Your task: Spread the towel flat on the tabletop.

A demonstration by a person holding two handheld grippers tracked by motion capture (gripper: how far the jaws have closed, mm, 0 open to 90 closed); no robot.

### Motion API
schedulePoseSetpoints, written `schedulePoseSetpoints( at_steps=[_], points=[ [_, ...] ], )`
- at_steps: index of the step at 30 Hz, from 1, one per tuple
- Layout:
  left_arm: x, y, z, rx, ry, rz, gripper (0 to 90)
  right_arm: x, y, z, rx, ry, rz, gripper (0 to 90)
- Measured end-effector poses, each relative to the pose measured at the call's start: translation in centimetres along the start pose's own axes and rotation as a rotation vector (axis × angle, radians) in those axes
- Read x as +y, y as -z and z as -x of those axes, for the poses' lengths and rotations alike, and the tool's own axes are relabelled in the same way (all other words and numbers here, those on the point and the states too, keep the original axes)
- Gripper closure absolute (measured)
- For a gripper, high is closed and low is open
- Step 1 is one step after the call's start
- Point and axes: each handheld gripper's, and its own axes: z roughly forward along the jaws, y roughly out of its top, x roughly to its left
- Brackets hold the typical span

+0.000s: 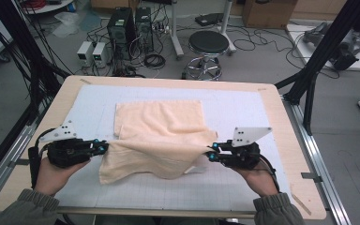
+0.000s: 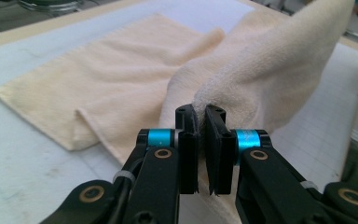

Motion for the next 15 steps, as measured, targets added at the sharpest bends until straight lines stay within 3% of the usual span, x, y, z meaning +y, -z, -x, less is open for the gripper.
schedulePoseSetpoints(
  at_steps=[1,3,5,11,15],
  points=[
    [0.0,-0.6,0.0,0.011,-0.010,-0.020,83.7,0.0,0.1,0.0,-0.003,0.001,-0.009,82.1],
    [-0.2,-2.0,-0.5,0.021,0.017,-0.044,83.1,-0.1,-0.5,0.5,-0.018,-0.010,-0.040,81.6],
    [-0.3,-3.5,-1.5,0.063,0.032,-0.082,82.0,-0.5,-1.8,1.5,-0.034,-0.037,-0.082,80.3],
    [-0.5,-7.1,-5.3,0.158,0.110,-0.117,77.6,-2.0,-6.2,6.8,-0.104,-0.185,-0.167,78.0],
    [-0.9,-7.5,-6.7,0.195,0.155,-0.128,62.2,-2.6,-7.6,9.0,-0.158,-0.245,-0.186,65.2]
  ],
)
